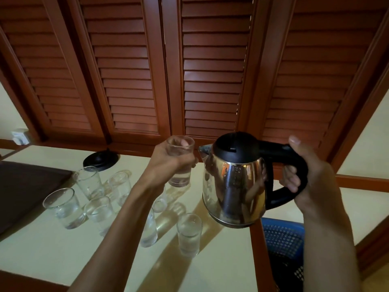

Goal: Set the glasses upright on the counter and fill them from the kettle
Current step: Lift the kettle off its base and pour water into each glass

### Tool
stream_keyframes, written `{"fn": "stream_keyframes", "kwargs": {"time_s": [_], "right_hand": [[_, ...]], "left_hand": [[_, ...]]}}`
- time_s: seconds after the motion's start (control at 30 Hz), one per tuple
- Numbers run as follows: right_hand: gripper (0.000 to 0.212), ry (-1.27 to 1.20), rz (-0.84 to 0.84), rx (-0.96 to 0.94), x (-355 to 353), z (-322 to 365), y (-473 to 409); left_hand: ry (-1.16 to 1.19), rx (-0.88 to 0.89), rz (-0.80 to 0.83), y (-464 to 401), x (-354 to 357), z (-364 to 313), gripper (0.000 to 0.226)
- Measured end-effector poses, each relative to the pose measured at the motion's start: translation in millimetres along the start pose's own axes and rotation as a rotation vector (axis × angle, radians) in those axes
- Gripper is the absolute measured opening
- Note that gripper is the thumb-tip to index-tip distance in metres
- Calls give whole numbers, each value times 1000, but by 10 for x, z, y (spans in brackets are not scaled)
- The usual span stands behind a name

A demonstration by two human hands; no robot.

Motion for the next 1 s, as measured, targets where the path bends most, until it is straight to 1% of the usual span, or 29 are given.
{"fn": "stream_keyframes", "kwargs": {"time_s": [0.1, 0.2, 0.27, 0.3, 0.4, 0.5, 0.57, 0.6, 0.7, 0.83, 0.9, 1.0], "right_hand": [[49, -24, -35, 33, -70, -148, 70], [50, -14, -42, 37, -164, -221, 81], [58, 5, -18, 31, -206, -247, 91], [63, 11, -16, 38, -234, -269, 102], [69, 3, -39, 25, -329, -304, 133], [86, 10, -85, -13, -390, -300, 150], [92, 24, -97, -14, -399, -314, 160], [90, 36, -95, -5, -394, -331, 166], [75, 56, -74, 30, -360, -390, 163], [82, 29, -81, 41, -328, -427, 142], [76, 29, -76, 48, -293, -448, 139], [75, 36, -76, 52, -241, -476, 124]], "left_hand": [[-189, 8, 8, -34, 17, 203, 34], [-413, 27, 4, -68, 56, 408, 38], [-559, 51, 5, -70, 100, 507, 42], [-605, 59, 7, -72, 122, 545, 44], [-711, 62, 24, -88, 162, 641, 49], [-770, 34, 53, -115, 174, 764, 52], [-796, 18, 73, -123, 179, 839, 54], [-806, 3, 76, -123, 175, 874, 54], [-805, -44, 86, -121, 154, 957, 55], [-787, -98, 111, -124, 121, 1055, 53], [-799, -99, 133, -136, 107, 1115, 54], [-812, -105, 154, -137, 81, 1169, 55]]}}
Point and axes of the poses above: each hand's wrist, its own y-axis away from the middle knuckle, its own x-axis out of the palm, z = x × y, the point moved 10 cm from there along -y, towards the middle knuckle, and after that the axes turned 14 degrees about y, right-handed, at the moved point
